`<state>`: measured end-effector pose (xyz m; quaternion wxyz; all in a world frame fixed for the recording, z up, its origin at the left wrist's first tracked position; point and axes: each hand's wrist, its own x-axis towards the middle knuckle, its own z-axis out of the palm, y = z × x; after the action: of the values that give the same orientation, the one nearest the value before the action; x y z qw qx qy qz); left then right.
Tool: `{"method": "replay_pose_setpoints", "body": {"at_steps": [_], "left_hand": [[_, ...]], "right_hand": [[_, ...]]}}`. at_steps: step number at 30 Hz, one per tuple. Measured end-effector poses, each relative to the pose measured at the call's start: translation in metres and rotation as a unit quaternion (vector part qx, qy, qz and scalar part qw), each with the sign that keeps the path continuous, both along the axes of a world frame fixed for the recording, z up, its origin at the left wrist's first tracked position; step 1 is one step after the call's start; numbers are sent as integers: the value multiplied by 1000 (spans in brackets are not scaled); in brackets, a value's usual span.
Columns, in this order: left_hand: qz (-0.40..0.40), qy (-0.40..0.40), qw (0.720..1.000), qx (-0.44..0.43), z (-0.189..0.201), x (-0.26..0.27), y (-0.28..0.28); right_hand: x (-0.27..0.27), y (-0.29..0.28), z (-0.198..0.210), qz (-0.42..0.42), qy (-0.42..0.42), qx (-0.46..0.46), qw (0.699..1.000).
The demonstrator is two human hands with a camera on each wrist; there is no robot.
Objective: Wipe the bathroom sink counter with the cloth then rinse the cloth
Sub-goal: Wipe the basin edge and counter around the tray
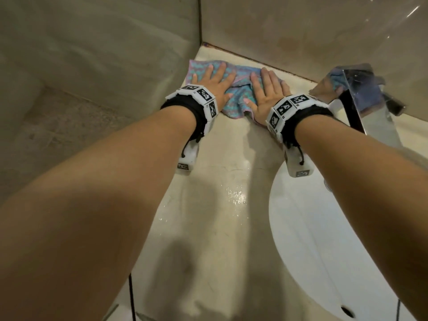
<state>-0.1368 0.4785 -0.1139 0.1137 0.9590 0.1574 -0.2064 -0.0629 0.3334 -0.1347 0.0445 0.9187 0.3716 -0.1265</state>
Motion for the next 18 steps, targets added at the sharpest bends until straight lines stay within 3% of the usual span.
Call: {"method": "replay_pose_setpoints", "body": {"at_steps": [7,18], "left_hand": [[27,13,1000,4,3,-54,-19],[134,17,991,-15,7,-165,-79]], "right_hand": [[-41,-21,4,47,10,-15,999],[-116,-58,8,163,27,-37,986]]}}
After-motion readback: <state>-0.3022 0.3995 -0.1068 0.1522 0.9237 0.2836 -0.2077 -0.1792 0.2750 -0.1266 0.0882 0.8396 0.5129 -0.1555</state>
